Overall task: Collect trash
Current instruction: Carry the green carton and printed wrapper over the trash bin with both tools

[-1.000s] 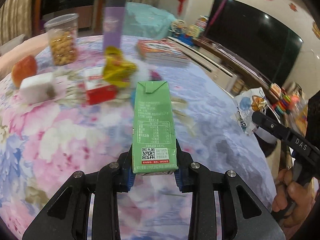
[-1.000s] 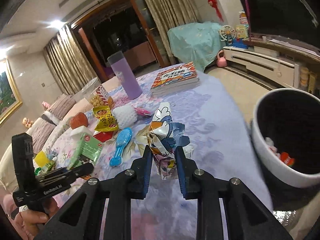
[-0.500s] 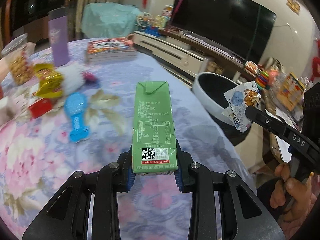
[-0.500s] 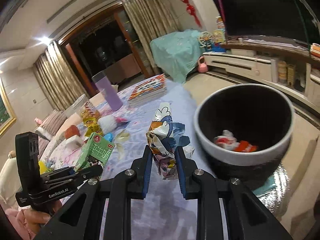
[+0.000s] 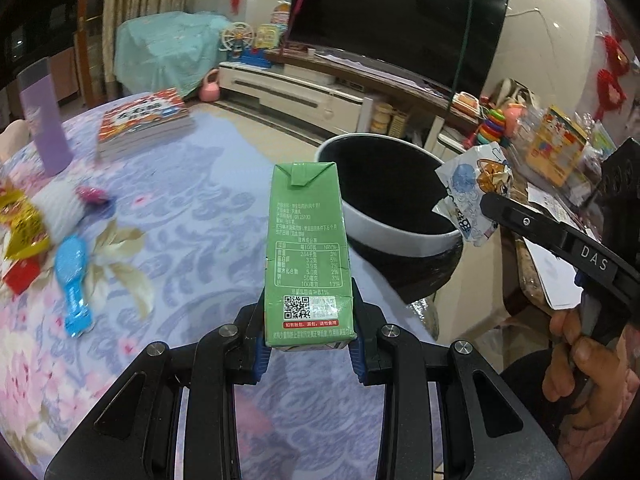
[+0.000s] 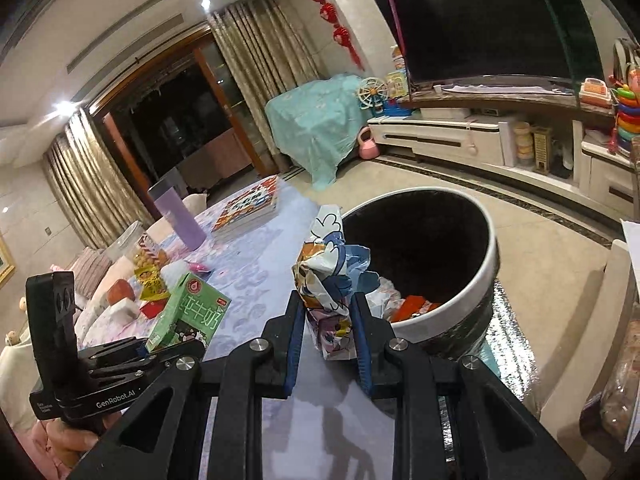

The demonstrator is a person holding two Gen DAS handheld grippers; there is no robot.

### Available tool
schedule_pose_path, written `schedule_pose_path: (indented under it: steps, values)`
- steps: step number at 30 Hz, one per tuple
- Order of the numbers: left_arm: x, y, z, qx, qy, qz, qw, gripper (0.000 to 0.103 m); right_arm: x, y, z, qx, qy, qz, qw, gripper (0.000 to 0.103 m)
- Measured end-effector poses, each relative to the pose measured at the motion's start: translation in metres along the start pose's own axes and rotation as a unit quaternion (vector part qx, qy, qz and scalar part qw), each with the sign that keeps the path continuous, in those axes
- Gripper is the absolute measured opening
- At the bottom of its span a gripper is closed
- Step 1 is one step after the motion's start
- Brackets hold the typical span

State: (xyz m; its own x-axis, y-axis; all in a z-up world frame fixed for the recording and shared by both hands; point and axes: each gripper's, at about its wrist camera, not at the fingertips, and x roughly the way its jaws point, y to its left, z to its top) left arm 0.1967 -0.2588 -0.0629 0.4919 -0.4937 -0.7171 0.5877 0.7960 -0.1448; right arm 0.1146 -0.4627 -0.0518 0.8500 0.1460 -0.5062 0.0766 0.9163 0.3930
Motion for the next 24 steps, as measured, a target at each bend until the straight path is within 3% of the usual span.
schedule_pose_path:
  steps: [24]
  values:
    - [0.055, -0.058, 0.071, 0.070, 0.007, -0.025, 0.9972, 0.030, 0.018, -0.045, 0.038, 0.025, 0.011, -0.024, 0.999, 0.024]
